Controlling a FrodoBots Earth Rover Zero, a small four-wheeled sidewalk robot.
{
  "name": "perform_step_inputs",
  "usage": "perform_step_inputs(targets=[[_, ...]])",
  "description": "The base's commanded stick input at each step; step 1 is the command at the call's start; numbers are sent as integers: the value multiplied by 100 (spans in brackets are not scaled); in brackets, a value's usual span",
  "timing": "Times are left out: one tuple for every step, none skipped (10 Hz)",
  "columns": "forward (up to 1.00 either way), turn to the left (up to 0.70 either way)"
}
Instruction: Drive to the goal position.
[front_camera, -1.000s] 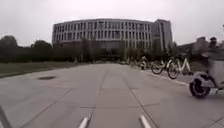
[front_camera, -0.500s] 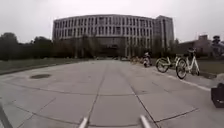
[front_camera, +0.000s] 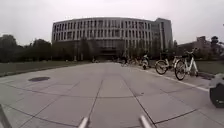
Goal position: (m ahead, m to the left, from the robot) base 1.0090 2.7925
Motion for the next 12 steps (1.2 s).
perform_step_inputs(targets=[[0,0],[55,2],[84,2],[99,2],[100,2],[100,2],[100,2],[100,2],[100,2],[100,2],[100,2],[100,2]])
